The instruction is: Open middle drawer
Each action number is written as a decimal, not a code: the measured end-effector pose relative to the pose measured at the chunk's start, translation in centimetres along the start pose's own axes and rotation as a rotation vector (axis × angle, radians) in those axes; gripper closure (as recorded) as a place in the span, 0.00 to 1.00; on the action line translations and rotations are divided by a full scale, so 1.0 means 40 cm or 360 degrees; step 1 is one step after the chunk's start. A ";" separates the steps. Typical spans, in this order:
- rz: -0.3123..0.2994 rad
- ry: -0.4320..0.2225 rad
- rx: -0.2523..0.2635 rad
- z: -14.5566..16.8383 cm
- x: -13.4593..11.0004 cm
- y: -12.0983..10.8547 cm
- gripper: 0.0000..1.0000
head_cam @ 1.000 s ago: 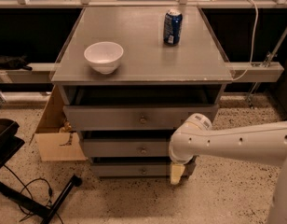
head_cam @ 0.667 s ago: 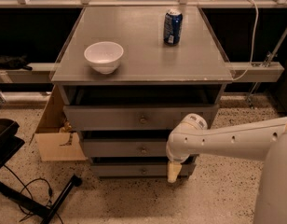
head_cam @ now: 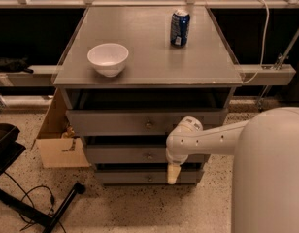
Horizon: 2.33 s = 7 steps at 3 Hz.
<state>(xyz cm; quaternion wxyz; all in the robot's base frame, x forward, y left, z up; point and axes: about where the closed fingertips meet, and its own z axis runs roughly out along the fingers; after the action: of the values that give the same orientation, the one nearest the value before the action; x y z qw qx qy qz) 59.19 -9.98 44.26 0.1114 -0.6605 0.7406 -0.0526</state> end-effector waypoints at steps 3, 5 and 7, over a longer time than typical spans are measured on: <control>0.0039 0.0022 -0.0064 0.128 -0.009 -0.064 0.18; 0.0058 0.0089 -0.0085 0.121 0.061 -0.041 0.65; 0.0053 0.0102 -0.0130 0.083 0.086 -0.004 1.00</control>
Offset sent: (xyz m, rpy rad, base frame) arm 0.0539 0.0066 -0.0493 0.0019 0.0444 -0.0280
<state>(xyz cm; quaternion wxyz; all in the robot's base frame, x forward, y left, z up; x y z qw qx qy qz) 59.79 -13.18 40.75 0.0615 -0.6501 0.7562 -0.0416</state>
